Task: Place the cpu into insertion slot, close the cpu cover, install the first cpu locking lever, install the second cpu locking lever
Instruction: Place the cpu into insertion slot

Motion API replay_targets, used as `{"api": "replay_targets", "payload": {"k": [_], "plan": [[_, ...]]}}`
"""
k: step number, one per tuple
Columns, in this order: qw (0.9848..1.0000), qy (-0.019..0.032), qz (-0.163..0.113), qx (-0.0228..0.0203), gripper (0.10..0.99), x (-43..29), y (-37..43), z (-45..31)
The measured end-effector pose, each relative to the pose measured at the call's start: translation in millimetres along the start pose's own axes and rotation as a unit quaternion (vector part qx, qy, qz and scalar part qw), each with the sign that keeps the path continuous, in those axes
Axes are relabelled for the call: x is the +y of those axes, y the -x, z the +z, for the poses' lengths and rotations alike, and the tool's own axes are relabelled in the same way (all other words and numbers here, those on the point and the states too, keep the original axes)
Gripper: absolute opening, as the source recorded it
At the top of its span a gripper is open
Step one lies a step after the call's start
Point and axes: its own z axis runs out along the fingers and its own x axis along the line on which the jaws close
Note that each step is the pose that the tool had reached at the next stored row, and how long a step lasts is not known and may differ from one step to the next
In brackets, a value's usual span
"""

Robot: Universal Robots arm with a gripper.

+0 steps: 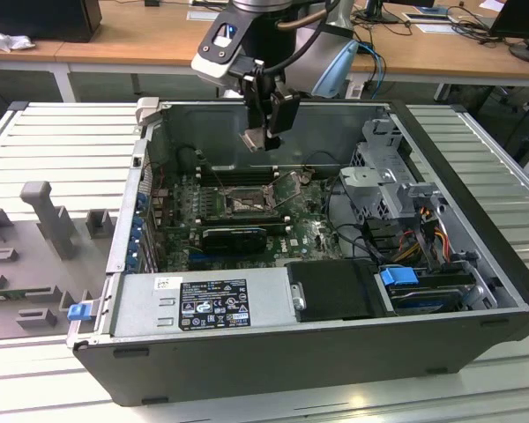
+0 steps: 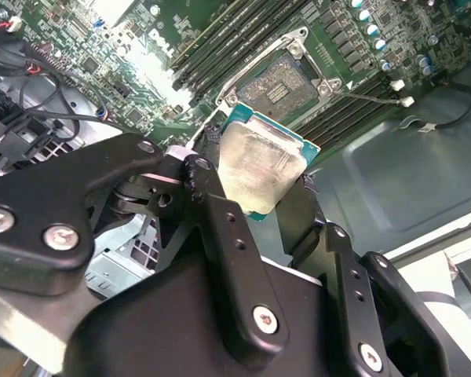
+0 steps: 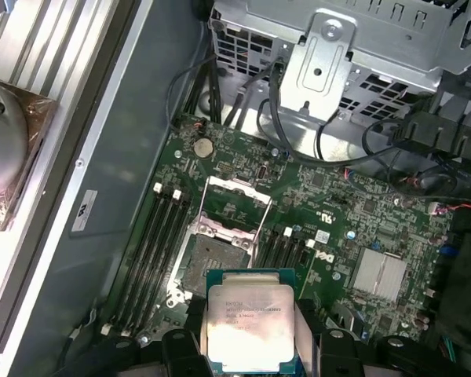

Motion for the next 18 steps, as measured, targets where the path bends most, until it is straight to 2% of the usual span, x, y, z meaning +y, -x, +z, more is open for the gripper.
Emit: {"api": "replay_targets", "payload": {"k": [10, 18], "plan": [[0.9997, 0.0004, 0.023, -0.0021, 0.529, -0.1, 0.0, 1.2], [0.9987, 0.0010, 0.051, -0.0046, 0.529, -0.2, 0.1, 2.6]]}}
